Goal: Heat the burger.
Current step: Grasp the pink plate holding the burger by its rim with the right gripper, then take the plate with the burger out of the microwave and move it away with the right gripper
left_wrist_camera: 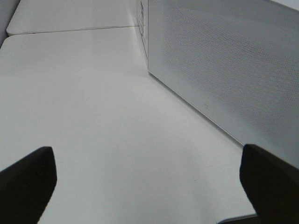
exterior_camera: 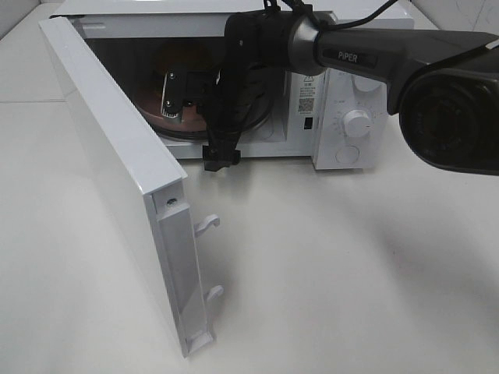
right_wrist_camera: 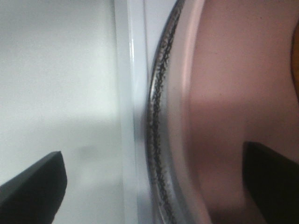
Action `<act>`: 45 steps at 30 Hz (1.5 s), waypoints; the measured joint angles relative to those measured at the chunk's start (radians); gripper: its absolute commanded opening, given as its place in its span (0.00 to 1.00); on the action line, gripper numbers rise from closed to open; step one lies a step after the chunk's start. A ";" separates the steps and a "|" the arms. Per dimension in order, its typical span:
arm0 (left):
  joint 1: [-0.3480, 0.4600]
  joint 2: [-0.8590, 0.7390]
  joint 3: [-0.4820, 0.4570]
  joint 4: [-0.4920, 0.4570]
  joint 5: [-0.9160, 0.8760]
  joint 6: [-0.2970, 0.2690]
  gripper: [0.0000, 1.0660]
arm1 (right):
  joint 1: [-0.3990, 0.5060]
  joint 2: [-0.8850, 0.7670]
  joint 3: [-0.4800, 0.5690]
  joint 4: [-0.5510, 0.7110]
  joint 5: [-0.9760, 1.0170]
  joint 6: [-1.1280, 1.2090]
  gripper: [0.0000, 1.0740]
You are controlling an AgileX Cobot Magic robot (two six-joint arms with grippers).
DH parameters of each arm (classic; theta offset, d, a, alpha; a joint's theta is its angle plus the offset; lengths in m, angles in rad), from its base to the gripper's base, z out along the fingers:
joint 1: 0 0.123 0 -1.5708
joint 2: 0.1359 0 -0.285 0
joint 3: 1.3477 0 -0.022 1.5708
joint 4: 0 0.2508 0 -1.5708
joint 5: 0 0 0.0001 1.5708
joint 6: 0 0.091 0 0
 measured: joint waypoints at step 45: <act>0.000 0.000 0.000 0.000 0.000 0.000 0.96 | 0.001 -0.035 -0.021 0.059 0.151 -0.056 0.00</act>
